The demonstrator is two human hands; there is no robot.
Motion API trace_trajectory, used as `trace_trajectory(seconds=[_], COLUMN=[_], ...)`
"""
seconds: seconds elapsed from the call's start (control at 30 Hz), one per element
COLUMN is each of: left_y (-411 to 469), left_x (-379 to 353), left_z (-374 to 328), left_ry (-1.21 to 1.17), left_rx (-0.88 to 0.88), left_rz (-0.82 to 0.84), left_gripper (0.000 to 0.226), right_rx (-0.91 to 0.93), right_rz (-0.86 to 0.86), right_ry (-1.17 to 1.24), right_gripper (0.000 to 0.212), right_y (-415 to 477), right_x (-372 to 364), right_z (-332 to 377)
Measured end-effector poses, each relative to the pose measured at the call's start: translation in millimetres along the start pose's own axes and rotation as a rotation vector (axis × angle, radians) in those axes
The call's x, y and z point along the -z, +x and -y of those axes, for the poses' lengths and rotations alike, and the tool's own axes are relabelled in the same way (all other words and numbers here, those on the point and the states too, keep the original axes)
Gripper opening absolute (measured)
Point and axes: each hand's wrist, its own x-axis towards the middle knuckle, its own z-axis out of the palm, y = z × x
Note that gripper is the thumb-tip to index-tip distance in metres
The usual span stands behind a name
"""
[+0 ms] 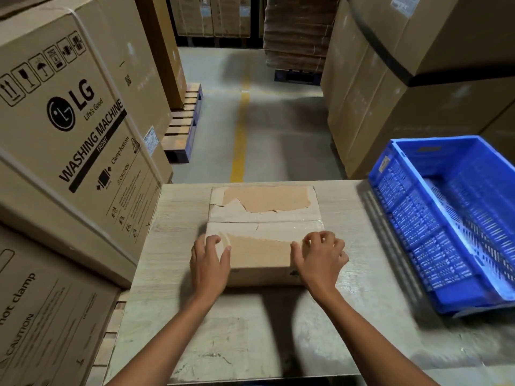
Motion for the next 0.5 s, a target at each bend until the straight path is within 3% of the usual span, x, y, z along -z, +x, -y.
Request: trace_trajectory(seconds=[0.1, 0.2, 0.27, 0.4, 0.5], left_y=[11.5, 37.5, 53.9, 67.1, 67.2], left_x=[0.2, 11.1, 14.2, 7.0, 3.7], left_z=[3.2, -3.2, -9.3, -10.8, -8.9], left_ry=[0.252, 0.386, 0.464, 0.626, 0.667], left_rx=[-0.187, -0.364, -0.387, -0.355, -0.361], left_rz=[0.03, 0.19, 0.343, 0.491, 0.483], left_gripper=[0.038, 0.072, 0.087, 0.086, 0.085], right_rx=[0.277, 0.418, 0.431, 0.428, 0.443], right_rz=[0.04, 0.35, 0.449, 0.587, 0.59], right_ry=[-0.108, -0.092, -0.141, -0.272, -0.321], right_gripper=[0.037, 0.08, 0.095, 0.103, 0.087], right_y=[-1.6, 10.4, 16.8, 27.3, 36.2], right_x=[-6.0, -7.7, -7.7, -5.7, -0.2], right_z=[10.5, 27.6, 35.5, 45.0, 49.4])
